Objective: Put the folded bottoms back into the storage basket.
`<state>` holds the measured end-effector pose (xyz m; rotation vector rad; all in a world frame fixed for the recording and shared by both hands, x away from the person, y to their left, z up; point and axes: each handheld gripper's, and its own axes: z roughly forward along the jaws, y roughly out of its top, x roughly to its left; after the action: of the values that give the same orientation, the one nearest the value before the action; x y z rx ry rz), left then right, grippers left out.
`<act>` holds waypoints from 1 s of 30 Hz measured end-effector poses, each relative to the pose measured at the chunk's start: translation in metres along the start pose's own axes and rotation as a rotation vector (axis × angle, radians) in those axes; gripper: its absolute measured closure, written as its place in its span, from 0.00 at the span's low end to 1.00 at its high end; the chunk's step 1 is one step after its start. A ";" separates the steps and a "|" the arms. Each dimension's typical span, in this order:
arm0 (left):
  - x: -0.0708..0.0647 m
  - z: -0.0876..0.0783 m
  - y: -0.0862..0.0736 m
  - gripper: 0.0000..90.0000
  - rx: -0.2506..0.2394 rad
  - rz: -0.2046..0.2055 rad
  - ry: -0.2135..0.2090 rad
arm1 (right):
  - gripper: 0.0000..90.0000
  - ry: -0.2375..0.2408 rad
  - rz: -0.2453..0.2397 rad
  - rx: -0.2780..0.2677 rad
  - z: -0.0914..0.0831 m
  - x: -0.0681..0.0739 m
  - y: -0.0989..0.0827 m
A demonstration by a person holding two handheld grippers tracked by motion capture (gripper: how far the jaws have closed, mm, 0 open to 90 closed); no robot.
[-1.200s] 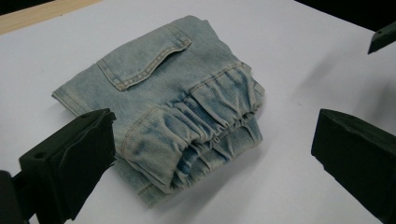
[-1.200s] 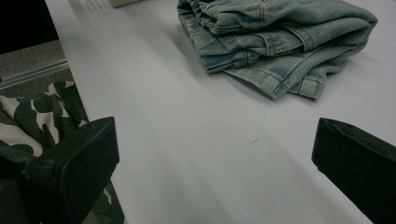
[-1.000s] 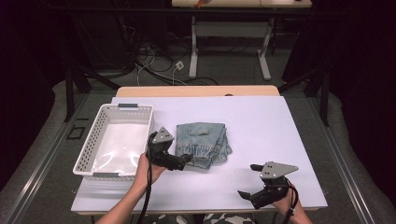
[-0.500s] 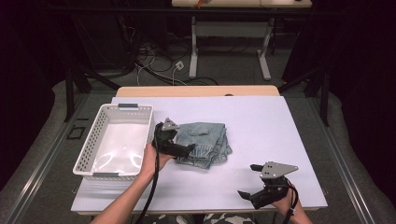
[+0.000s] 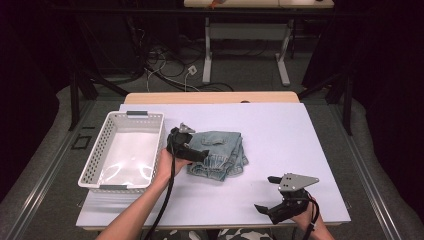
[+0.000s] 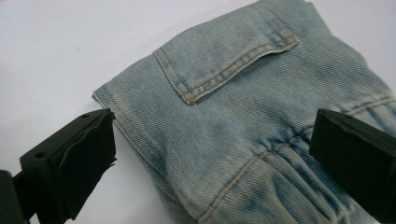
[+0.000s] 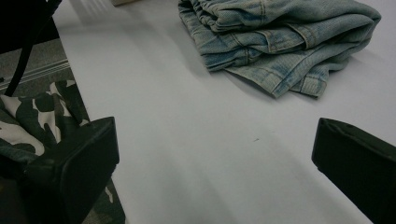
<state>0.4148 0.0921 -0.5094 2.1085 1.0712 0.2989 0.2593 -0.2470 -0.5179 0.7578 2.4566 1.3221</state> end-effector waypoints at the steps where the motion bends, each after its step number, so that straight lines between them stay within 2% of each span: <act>1: 0.002 0.002 0.001 0.01 0.009 0.004 0.005 | 0.00 0.000 0.000 0.000 0.000 0.000 0.000; 4: 0.004 0.006 0.002 0.01 0.021 -0.008 0.012 | 0.00 0.002 0.001 -0.001 0.000 0.000 0.000; 5: 0.006 0.010 0.003 0.01 0.035 -0.024 0.026 | 0.00 0.005 0.000 -0.003 0.000 0.000 0.000; 8: 0.007 0.015 0.004 0.02 0.050 -0.027 0.039 | 0.00 0.007 -0.006 -0.007 0.000 0.000 0.000; 9: 0.007 0.020 0.004 0.02 0.070 -0.025 0.046 | 0.00 0.007 -0.004 -0.002 0.000 0.001 0.000; 17: 0.008 0.037 0.003 0.03 0.123 -0.031 0.054 | 0.00 0.009 -0.006 0.000 0.000 0.001 0.000; 18: 0.010 0.040 0.003 0.03 0.130 -0.042 0.055 | 0.00 0.009 -0.007 0.001 0.000 0.001 0.000; 22: 0.012 0.043 0.002 0.02 0.152 -0.051 0.051 | 0.00 0.008 -0.008 0.003 0.000 0.001 0.000; 24: 0.013 0.047 0.001 0.03 0.177 -0.058 0.035 | 0.00 0.008 -0.008 0.003 0.001 0.001 0.000; 30: 0.017 0.051 0.000 0.06 0.199 -0.082 -0.006 | 0.00 0.004 -0.008 0.003 0.000 0.001 0.000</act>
<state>0.4506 0.0788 -0.5473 2.2307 1.2240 0.1516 0.2586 -0.2462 -0.5180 0.7453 2.4621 1.3188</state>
